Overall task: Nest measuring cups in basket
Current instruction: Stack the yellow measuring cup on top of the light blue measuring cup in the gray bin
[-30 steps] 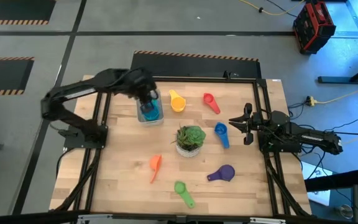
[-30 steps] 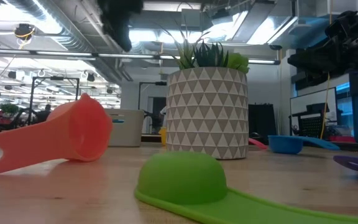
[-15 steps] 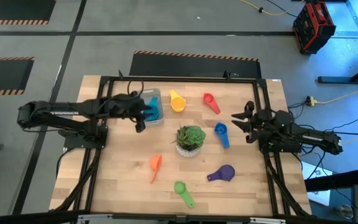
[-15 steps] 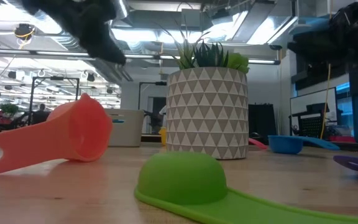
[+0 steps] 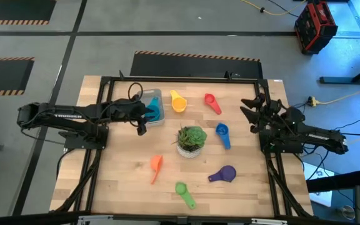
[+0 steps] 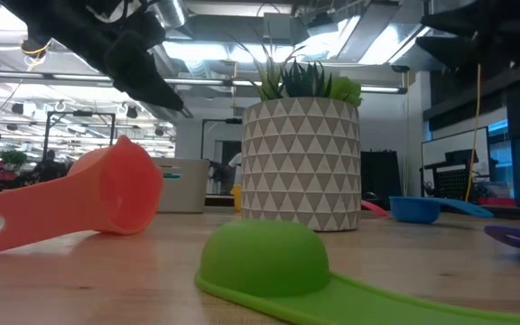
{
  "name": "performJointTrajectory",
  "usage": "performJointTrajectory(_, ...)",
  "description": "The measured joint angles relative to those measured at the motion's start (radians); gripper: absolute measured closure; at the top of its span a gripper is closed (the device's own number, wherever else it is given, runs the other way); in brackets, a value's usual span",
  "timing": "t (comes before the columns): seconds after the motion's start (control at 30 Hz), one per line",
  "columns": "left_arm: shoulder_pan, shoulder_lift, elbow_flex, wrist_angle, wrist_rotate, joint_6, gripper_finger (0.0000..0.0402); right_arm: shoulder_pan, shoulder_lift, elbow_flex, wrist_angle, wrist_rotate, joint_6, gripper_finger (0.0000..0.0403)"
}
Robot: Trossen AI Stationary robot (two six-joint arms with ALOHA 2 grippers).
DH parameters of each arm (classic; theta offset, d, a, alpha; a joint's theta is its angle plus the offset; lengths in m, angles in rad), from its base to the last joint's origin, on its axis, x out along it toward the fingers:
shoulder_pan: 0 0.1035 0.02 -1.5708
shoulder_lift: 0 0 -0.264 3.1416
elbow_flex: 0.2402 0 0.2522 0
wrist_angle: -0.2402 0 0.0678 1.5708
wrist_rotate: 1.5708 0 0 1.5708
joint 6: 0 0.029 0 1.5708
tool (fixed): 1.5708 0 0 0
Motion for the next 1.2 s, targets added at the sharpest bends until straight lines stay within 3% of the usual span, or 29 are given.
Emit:
performJointTrajectory(0.27, 0.0, 0.0, 0.0, 0.007, 0.0, -0.009, 0.0278, -0.008, 0.326, 0.262, -0.209, 0.213, 0.046, 0.0199)
performJointTrajectory(0.47, 0.001, 0.0, 0.0, 0.011, -0.001, -0.009, 0.0278, -0.106, 0.569, 0.489, -0.426, 0.264, 0.13, 0.0199)
performJointTrajectory(0.63, 0.0, 0.0, 0.0, 0.011, -0.007, -0.01, 0.0278, -0.211, 0.746, 0.627, -0.496, 0.188, 0.132, 0.0199)
performJointTrajectory(0.83, 0.0, 0.0, 0.0, 0.011, -0.007, -0.016, 0.0278, -0.306, 0.94, 0.735, -0.499, -0.005, 0.137, 0.0199)
performJointTrajectory(1.2, 0.0, 0.0, 0.0, 0.01, -0.007, -0.016, 0.0278, -0.34, 1.227, 0.847, -0.473, -0.1, 0.132, 0.0199)
